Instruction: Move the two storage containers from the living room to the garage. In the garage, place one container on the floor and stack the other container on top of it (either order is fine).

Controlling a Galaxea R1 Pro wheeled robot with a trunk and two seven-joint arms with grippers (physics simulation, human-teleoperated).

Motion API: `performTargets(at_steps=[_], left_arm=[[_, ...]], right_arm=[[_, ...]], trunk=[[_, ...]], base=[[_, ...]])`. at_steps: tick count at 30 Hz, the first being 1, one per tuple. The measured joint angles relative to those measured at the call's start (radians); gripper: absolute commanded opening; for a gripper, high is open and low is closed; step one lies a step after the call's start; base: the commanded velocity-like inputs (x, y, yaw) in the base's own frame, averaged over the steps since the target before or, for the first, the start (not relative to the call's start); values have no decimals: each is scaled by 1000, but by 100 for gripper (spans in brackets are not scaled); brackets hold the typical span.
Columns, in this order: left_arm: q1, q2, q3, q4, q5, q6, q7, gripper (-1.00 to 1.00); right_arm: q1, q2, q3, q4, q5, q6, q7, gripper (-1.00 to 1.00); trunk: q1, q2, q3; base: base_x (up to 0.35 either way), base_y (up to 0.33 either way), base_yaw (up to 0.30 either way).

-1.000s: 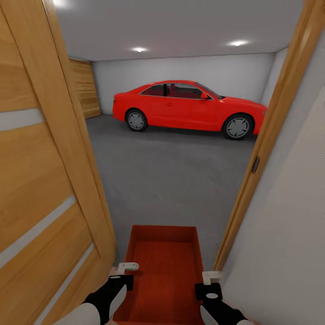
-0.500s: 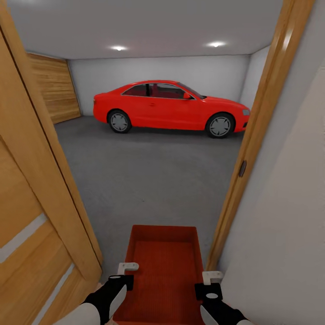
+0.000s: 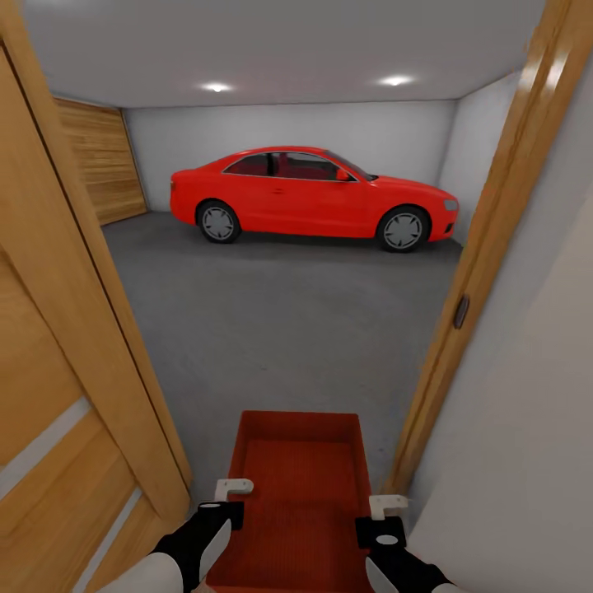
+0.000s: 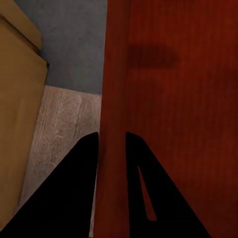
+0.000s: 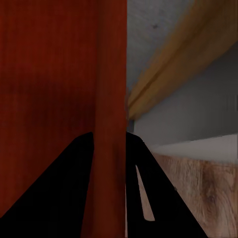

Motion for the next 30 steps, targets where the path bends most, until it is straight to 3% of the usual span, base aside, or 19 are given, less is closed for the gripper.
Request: performTargets(at_steps=[13, 30], left_arm=[[0, 0, 0, 0, 0, -1, -1, -100], [0, 0, 1, 1, 0, -3, -1, -100]], right_arm=[[0, -1, 2, -1, -2, 0, -1, -100], [0, 0, -2, -1, 4, 0, -1, -100]], trunk=[[0, 0, 0], [0, 0, 0]], base=[[128, 198, -14], [2, 2, -240]])
